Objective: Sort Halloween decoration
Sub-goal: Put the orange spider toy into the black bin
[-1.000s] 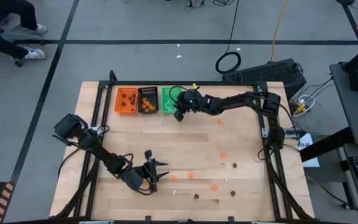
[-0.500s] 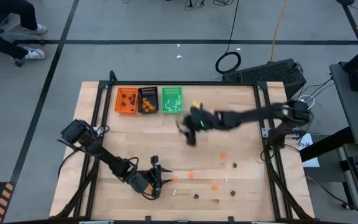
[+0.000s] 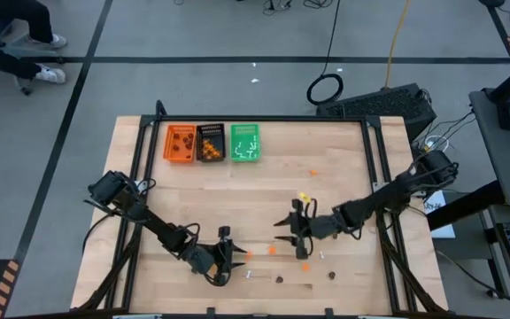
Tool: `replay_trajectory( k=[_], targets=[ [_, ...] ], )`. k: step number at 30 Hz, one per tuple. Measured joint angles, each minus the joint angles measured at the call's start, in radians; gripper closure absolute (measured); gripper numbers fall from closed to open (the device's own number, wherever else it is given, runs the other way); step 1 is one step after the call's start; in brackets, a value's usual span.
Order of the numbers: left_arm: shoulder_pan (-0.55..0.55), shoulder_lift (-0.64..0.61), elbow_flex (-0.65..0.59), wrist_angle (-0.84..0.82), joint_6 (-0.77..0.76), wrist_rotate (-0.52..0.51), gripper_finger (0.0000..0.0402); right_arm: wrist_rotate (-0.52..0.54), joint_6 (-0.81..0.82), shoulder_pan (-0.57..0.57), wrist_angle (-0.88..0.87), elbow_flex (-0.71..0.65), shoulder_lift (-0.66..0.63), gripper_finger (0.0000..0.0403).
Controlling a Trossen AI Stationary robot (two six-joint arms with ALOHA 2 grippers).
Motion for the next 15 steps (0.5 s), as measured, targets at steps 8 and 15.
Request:
replay_trajectory(
  k=[8,15],
  targets=[
    [-0.001,0.051,0.002,0.011,-0.002,0.008,0.0236,0.045,-0.021,0.041,0.160,-0.006,0.126,0.0241],
    [-0.003,0.132,0.003,0.086,-0.006,-0.060,0.0236,0.043,-0.055,0.040,0.263,-0.006,0.184,0.0241]
  ],
)
